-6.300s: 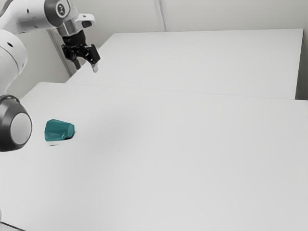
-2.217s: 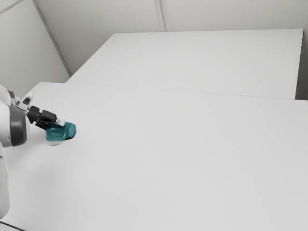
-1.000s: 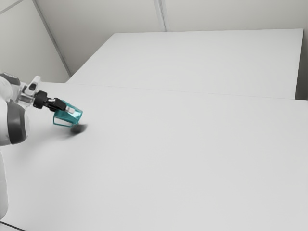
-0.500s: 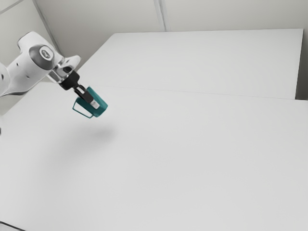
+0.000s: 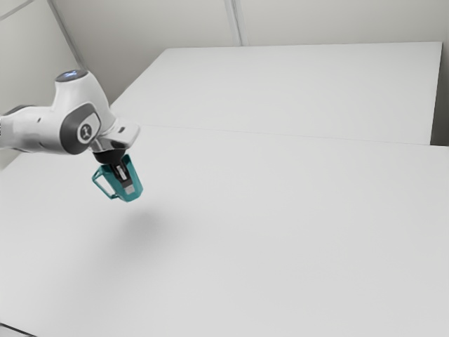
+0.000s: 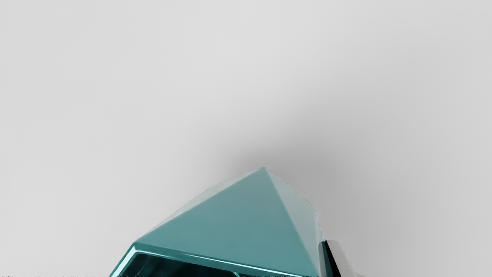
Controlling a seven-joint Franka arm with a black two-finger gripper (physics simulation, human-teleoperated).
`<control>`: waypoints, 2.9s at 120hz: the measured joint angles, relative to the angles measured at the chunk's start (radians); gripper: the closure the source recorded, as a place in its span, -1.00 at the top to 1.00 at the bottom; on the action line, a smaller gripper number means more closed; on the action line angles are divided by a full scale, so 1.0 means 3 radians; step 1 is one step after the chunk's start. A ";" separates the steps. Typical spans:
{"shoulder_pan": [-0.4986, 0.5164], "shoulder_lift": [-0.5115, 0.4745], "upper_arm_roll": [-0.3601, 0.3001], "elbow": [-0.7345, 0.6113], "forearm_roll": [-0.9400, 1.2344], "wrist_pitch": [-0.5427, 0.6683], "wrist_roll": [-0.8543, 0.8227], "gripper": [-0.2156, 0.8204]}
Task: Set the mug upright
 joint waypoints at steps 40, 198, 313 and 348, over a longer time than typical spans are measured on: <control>-0.0061 -0.0004 -0.0065 -0.0421 0.0533 0.0515 -0.0545 -0.93; 0.0060 0.0415 -0.0059 -0.0481 0.0846 0.1192 -0.1544 -0.93; -0.0146 0.0627 -0.0401 -0.0197 0.0180 0.1204 -0.1651 -0.93; -0.0194 0.0661 -0.0465 -0.0169 0.0148 0.1205 -0.1672 -0.93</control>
